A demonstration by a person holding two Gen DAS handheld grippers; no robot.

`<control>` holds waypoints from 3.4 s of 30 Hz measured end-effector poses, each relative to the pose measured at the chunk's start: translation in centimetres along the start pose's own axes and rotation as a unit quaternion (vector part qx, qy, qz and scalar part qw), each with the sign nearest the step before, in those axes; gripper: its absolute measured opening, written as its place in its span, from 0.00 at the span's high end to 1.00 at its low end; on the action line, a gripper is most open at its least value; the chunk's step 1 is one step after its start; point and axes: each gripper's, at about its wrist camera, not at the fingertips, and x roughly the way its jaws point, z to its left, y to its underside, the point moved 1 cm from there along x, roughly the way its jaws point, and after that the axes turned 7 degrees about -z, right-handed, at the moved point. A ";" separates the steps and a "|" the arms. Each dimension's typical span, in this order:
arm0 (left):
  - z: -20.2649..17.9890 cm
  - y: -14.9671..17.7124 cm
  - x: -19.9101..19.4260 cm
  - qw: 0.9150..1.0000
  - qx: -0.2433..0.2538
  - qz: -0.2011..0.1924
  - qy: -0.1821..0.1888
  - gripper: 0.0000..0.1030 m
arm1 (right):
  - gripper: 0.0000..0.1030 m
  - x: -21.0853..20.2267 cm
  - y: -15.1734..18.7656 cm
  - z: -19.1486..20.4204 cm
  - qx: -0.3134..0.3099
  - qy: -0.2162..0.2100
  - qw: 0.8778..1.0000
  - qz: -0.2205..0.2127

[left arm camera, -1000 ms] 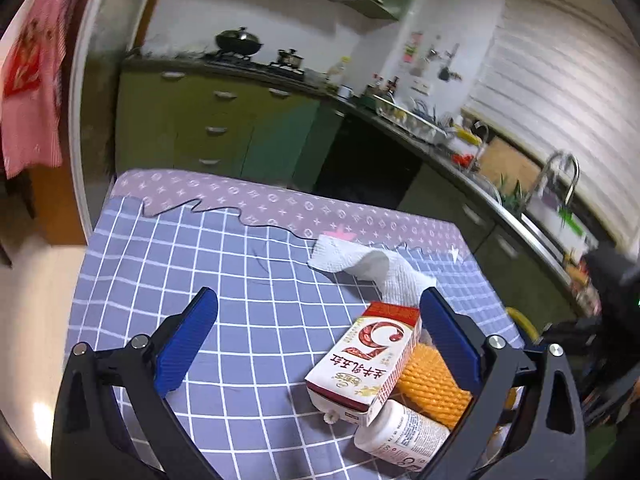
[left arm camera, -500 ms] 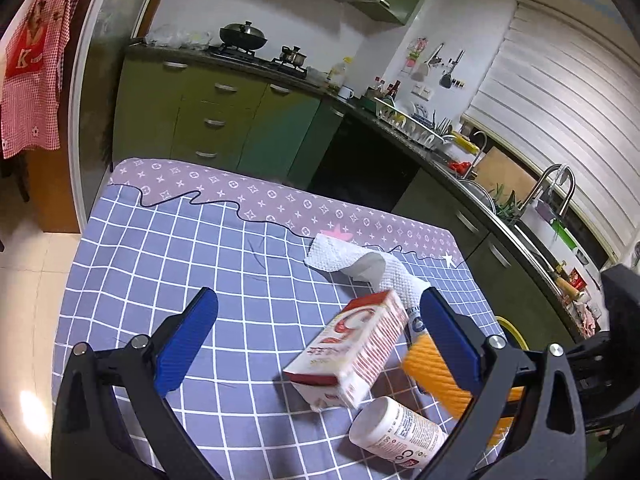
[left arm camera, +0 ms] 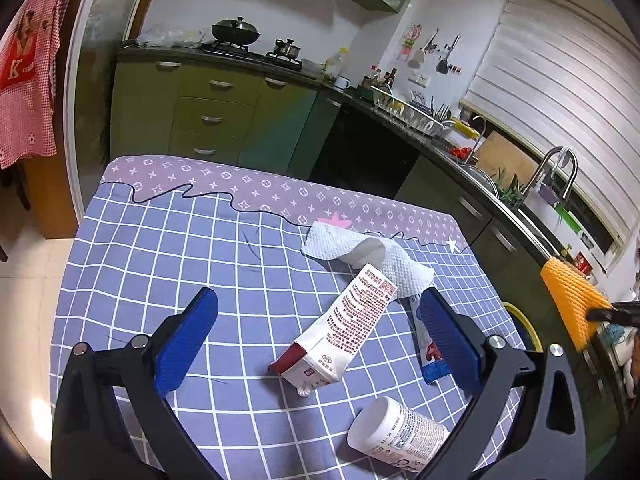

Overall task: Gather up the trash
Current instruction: 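Grasp the orange foam net with the right gripper and lift it, then carry the foam net over the bin and open the right gripper, then grasp the white pill bottle with the left gripper, then carry the pill bottle over the bin and open the left gripper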

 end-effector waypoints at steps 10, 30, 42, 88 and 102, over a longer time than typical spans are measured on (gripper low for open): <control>-0.5 0.5 0.7 1.000 0.019 0.011 -0.007 0.07 | 0.88 6.8 3.9 -15.8 0.140 0.130 0.977 0.095; -2.6 0.9 0.7 0.998 0.054 0.018 0.009 0.07 | 0.40 3.6 7.2 -18.6 0.183 0.188 0.961 0.084; -8.2 3.9 1.0 0.979 0.171 0.111 0.015 0.07 | 0.37 0.3 8.5 -12.2 0.136 0.101 0.984 0.046; -20.6 7.1 0.9 0.913 0.327 0.159 0.186 0.22 | 0.37 0.4 11.8 -10.6 0.132 0.032 0.990 0.029; -45.4 10.9 15.5 0.863 0.357 0.206 0.293 0.22 | 0.37 -3.8 19.4 -20.0 0.224 0.052 0.973 0.006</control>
